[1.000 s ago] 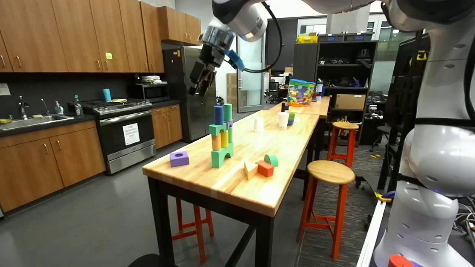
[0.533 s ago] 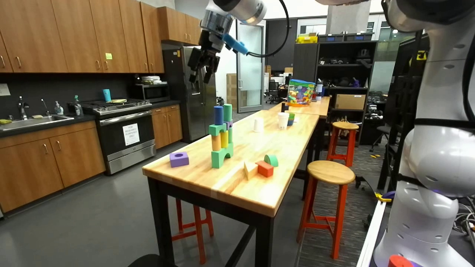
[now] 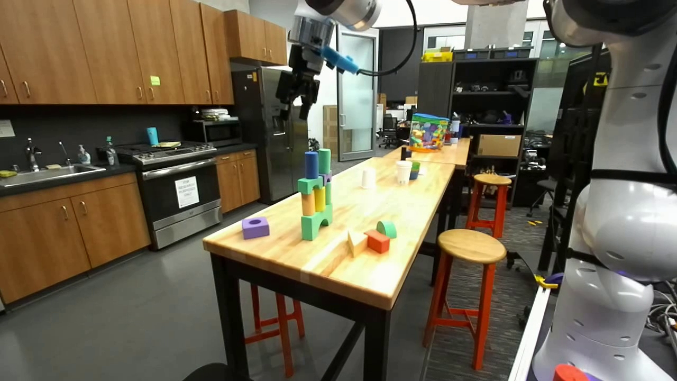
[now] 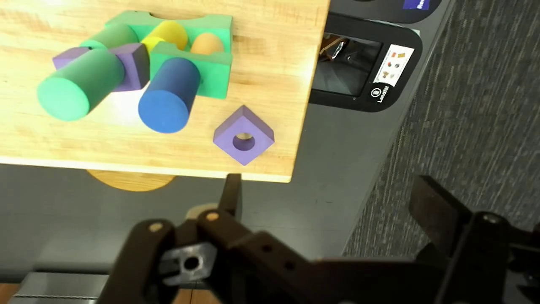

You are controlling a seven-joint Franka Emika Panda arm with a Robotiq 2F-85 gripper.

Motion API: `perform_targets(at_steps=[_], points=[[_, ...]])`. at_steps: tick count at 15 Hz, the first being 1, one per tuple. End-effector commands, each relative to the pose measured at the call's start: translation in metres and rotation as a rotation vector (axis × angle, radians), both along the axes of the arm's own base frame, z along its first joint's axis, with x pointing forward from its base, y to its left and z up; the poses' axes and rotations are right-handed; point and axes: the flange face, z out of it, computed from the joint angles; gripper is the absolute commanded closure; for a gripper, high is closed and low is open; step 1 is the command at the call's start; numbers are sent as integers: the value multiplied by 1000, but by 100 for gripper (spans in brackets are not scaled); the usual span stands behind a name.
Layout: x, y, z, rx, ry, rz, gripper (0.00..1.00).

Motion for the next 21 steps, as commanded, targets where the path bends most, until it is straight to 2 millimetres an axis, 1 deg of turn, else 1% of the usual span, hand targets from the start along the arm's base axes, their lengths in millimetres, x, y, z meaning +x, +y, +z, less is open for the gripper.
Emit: perform_targets(at_steps=[1,2,3,5,7,10,12,13,16,21], points=[[1,-3,-1,-7,27,-2,0],[-2,-7,0,-23,43,-4,0],[-8,-14,3,-48,75,-39,0],[-22,-29,12,-70,118,-54,0],[-45,-45,32,-68,153,-63,0],[-93,-64,73,-77,182,-81,0],[-120,-75,92,-78,172,-83,0],[-131,-79,95,-81,151,-82,0],[-154,-90,85,-40,134,-80,0],[-177,-114,32,-21,165,-131,0]])
